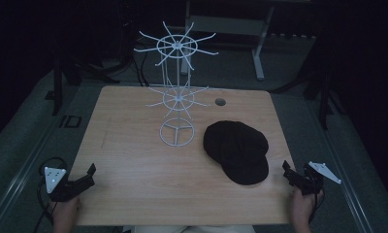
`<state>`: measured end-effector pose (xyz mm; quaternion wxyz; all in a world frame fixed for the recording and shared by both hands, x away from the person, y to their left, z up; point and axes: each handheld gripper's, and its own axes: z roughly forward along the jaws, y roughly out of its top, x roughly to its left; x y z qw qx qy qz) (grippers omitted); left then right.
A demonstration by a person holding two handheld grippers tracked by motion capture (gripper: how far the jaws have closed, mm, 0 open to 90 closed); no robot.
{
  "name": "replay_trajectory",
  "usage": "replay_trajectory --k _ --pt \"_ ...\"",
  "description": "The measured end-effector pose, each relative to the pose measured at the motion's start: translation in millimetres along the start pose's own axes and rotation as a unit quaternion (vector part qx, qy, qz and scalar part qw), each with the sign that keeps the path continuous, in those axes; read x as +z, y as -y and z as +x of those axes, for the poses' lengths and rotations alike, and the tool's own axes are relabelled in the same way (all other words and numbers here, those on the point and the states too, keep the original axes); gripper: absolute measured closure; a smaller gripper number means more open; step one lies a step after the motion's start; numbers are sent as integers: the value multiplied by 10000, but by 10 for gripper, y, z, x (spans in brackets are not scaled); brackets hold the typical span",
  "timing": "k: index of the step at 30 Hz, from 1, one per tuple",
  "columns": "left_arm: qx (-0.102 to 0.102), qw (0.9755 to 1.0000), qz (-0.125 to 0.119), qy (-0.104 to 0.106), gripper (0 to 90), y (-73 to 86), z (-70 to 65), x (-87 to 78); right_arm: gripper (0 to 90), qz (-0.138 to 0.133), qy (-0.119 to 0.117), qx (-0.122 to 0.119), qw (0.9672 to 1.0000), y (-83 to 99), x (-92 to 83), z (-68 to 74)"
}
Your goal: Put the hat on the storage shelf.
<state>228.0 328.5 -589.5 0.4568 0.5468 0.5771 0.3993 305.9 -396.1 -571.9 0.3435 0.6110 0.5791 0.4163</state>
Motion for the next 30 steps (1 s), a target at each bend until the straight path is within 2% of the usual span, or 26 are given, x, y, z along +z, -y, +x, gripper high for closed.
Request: replay_trajectory --k 4,5,8,11,12,13,14,16,17,20,23,24,30 --pt "11 10000 4 -6 14 0 -3 1 140 65 28 -138 9999 -9 3 32" --pt "10 10000 7 -9 15 -1 -3 1 140 66 12 -237 9997 -38 -7 57" --pt "5 10000 12 -8 14 -1 -2 1 140 1 25 -370 9993 -79 -34 94" --pt "7 10000 18 -11 14 -1 -3 2 141 -84 -394 -247 9989 -224 -100 159" --pt "7 10000 18 -11 15 -1 -3 2 141 -84 -394 -247 9989 -224 -100 159" --pt "7 10000 17 -10 15 -1 -3 1 140 -55 -704 -313 9970 -332 -116 228" --pt "6 10000 15 -7 15 -1 -3 1 140 -55 -704 -313 9970 -332 -116 228" --pt "2 10000 15 -5 14 -1 -2 2 137 47 -859 -456 9952 -424 -111 308" --pt "-1 10000 13 2 14 -1 -2 2 131 104 -971 -536 9938 -509 -105 378" --pt "-1 10000 15 6 14 -1 -1 2 111 256 -1210 -605 9905 -629 -74 465" --pt "-13 10000 13 15 14 -1 0 2 106 334 -1229 -685 9895 -672 -58 505" --pt "-11 10000 8 17 14 -1 0 2 101 335 -1219 -836 9884 -763 -32 595" --pt "-3 10000 8 36 14 -1 1 2 95 145 -1239 -1106 9860 -974 14 837"
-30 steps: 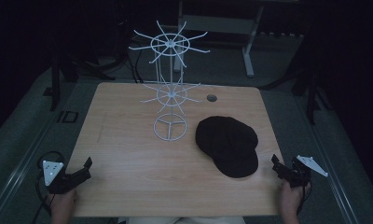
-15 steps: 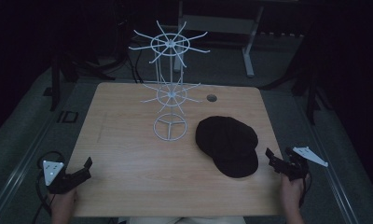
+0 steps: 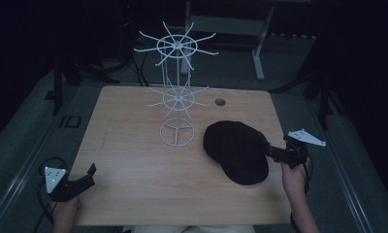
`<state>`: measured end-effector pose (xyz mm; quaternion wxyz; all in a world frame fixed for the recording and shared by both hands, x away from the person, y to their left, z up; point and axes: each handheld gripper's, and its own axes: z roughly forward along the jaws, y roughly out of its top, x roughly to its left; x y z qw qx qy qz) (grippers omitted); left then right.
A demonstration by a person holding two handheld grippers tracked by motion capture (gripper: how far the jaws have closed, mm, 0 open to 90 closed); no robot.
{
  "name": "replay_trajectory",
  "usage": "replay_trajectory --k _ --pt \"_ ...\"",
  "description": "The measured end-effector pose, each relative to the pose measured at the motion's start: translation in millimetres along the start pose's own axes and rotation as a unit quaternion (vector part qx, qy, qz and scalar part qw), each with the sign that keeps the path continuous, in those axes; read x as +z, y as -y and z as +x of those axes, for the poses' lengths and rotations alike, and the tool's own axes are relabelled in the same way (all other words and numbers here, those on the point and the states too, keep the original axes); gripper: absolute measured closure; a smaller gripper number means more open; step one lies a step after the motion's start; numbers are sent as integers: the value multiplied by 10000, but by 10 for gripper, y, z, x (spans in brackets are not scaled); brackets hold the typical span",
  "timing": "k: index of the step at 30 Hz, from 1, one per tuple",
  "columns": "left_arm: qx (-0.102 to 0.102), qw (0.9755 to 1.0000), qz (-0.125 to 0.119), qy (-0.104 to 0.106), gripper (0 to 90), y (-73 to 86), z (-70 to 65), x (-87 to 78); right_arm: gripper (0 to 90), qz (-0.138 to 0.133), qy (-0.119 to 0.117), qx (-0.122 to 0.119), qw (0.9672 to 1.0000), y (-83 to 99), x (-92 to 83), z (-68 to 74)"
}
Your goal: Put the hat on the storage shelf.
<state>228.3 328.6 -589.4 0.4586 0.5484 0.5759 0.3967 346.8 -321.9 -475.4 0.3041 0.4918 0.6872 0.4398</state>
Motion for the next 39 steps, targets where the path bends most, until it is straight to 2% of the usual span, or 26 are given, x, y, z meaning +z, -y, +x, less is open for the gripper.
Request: replay_trajectory --k 5,6,7,9,10,11,12,17,21,22,25,26,32,33,34,36,38,39 --pt "5 10000 -2 4 15 0 0 0 95 -48 -1 -183 9998 -139 68 98" --pt "6 10000 -1 6 14 0 -1 0 106 -52 -64 -164 9998 -171 85 118" --pt "9 10000 0 9 14 0 0 0 126 80 -410 -60 9991 -240 129 143" --pt "7 10000 0 9 15 0 0 1 133 101 -409 -98 9991 -269 149 171" --pt "10 10000 0 11 15 0 0 1 135 182 -382 -239 9988 -317 202 246" --pt "12 10000 -2 11 15 0 0 0 135 182 -382 -239 9988 -317 202 246" --pt "11 10000 0 13 14 0 0 1 121 250 -602 -243 9976 -357 262 302" --pt "5 10000 -11 23 14 0 -1 0 142 277 -810 -392 9956 -424 377 430" --pt "15 10000 -20 25 15 0 -2 -2 176 500 -988 -473 9927 -490 532 531" --pt "20 10000 -16 27 15 0 -1 -2 200 604 -1069 -516 9911 -516 611 586" --pt "5 10000 -23 34 15 0 1 -2 200 716 -1081 -578 9899 -529 693 639" --pt "2 10000 -22 35 15 -1 2 -3 203 828 -1053 -613 9891 -528 778 678" --pt "17 10000 -32 27 15 0 -1 -6 228 1104 -1006 -615 9869 -513 952 687" --pt "21 10000 -30 26 14 0 -1 -6 273 1248 -1031 -619 9849 -487 1020 683" --pt "9 10000 -29 23 14 0 -1 -4 273 1248 -1031 -619 9849 -487 1020 683" --pt "10 10000 -28 26 15 0 0 -4 273 1547 -946 -659 9812 -417 1131 676" --pt "12 10000 -26 34 14 0 0 -3 274 1627 -900 -634 9805 -389 1164 667" --pt "17 10000 -24 37 14 0 -1 -4 309 1754 -891 -588 9787 -339 1211 647"
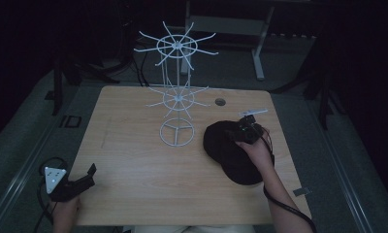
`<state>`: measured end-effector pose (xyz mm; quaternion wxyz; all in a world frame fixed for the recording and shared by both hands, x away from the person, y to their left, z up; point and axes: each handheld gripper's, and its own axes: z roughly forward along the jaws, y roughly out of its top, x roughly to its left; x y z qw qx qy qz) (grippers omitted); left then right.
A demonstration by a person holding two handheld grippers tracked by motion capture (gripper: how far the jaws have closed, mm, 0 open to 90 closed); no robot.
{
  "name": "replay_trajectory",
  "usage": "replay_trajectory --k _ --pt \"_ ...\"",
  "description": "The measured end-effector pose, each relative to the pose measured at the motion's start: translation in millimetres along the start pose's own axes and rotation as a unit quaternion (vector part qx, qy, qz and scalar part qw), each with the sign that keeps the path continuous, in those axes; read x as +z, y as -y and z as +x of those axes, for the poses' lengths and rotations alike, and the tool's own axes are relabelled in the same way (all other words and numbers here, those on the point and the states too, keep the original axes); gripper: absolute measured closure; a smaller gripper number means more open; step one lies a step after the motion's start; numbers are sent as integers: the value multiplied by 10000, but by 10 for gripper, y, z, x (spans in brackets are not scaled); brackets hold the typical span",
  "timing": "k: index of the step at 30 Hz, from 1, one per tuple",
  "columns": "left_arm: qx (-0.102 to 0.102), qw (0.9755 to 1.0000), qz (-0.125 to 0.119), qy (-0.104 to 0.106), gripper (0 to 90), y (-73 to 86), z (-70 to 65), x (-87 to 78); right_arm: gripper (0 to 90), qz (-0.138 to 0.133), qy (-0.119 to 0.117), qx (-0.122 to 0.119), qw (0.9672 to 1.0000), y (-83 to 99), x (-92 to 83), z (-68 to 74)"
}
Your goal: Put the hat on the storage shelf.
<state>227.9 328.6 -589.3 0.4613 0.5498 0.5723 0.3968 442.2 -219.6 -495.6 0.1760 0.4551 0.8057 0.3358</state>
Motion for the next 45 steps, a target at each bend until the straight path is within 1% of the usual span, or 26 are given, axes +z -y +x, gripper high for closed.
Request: replay_trajectory --k 1,2,3,4,5,6,7,8,9,10,11,12,13,14,15,17,19,21,22,25,29,33,41,42,44,45 --pt "4 10000 6 -1 14 0 -1 1 309 0 0 0 10000 0 0 0" --pt "11 10000 13 1 15 -1 -1 2 329 131 -2 -41 9999 30 53 -8" --pt "6 10000 13 2 15 0 -3 3 329 131 -2 -41 9999 30 53 -8" --pt "8 10000 16 6 15 -1 -4 3 373 330 -9 -138 9994 52 102 -9" --pt "10 10000 16 11 15 -1 -4 4 373 330 -9 -138 9994 52 102 -9" --pt "9 10000 18 10 14 -1 -4 4 427 441 -44 -218 9988 62 135 6" --pt "8 10000 17 8 15 -1 -3 4 495 459 -73 -278 9985 61 139 15" --pt "8 10000 19 11 15 -1 -3 4 495 459 -73 -278 9985 61 139 15" --pt "9 10000 24 13 15 -1 -3 5 593 538 -130 -360 9978 59 150 29" --pt "9 10000 24 13 15 -1 -3 5 593 538 -130 -360 9978 59 150 29" --pt "12 10000 26 17 14 -1 -2 4 687 630 -199 -377 9971 66 168 30" --pt "11 10000 27 18 14 -1 -2 4 687 630 -199 -377 9971 66 168 30" --pt "10 10000 27 19 14 -1 -2 4 730 638 -272 -332 9970 80 165 22" --pt "7 10000 24 22 14 -1 -2 4 810 597 -305 -292 9973 87 152 13" --pt "4 10000 23 23 14 -1 0 4 826 537 -330 -273 9976 94 139 1" --pt "5 10000 22 28 15 -1 1 2 837 371 -326 -257 9985 109 102 -7" --pt "4 10000 22 23 15 -1 1 2 839 289 -304 -264 9988 116 81 -2" --pt "5 10000 21 22 14 -1 1 2 843 29 -202 -346 9992 138 17 22" --pt "1 10000 23 21 14 -1 1 3 843 29 -202 -346 9992 138 17 22" --pt "7 10000 24 21 15 -1 0 2 844 -217 -123 -387 9989 151 -58 36" --pt "-10 10000 11 27 15 -1 3 -1 845 -399 -106 -336 9986 146 -116 35" --pt "5 10000 18 21 14 -1 1 1 847 -720 -75 -307 9969 147 -250 28" --pt "4 10000 25 16 15 -1 -3 3 847 -1032 -54 -266 9943 181 -430 15" --pt "2 10000 20 19 14 -1 -3 3 847 -1137 -106 -224 9932 179 -493 11" --pt "8 10000 30 20 15 0 -5 4 847 -1187 -131 -163 9927 177 -528 10" --pt "14 10000 23 26 14 0 -6 4 847 -1329 -146 -123 9909 170 -609 10"
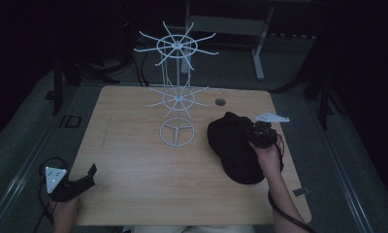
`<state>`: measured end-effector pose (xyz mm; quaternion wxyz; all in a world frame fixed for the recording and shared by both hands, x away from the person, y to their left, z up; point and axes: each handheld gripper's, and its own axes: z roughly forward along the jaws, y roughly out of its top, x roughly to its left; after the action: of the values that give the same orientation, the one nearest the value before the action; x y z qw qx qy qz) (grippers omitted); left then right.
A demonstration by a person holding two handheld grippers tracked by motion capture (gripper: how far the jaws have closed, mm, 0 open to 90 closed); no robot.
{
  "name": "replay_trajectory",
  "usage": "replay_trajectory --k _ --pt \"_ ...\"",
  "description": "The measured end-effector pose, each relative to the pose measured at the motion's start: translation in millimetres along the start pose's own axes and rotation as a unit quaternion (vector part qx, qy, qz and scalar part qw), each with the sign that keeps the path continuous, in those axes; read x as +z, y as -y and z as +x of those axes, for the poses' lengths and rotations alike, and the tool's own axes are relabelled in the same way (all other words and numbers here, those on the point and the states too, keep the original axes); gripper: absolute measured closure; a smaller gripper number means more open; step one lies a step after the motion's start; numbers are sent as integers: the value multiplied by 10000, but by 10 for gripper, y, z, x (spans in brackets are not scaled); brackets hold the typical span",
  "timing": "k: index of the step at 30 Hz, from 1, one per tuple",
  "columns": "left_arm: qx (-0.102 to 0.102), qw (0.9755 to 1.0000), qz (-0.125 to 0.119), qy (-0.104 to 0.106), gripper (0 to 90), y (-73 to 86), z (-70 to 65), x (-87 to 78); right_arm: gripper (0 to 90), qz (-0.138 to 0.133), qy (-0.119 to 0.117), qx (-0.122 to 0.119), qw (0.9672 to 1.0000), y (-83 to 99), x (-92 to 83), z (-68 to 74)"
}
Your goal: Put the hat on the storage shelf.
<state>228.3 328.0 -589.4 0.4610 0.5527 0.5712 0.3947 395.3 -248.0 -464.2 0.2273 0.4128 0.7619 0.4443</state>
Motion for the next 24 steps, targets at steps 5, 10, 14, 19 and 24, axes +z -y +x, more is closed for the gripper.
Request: replay_trajectory --k 5,10,14,19,24 --pt "-5 10000 5 -8 15 0 1 0 847 -354 60 -21 9994 -78 -188 36" --pt "7 10000 10 -4 14 0 -2 0 846 -718 38 -187 9972 -210 -423 117" --pt "-11 10000 9 -4 15 0 1 1 846 -983 35 -337 9946 -322 -611 202" --pt "1 10000 15 -6 15 0 1 0 845 -1384 -17 -419 9895 -495 -881 312" --pt "-5 10000 16 -6 14 -1 1 1 846 -1866 -149 -392 9816 -621 -1109 392"
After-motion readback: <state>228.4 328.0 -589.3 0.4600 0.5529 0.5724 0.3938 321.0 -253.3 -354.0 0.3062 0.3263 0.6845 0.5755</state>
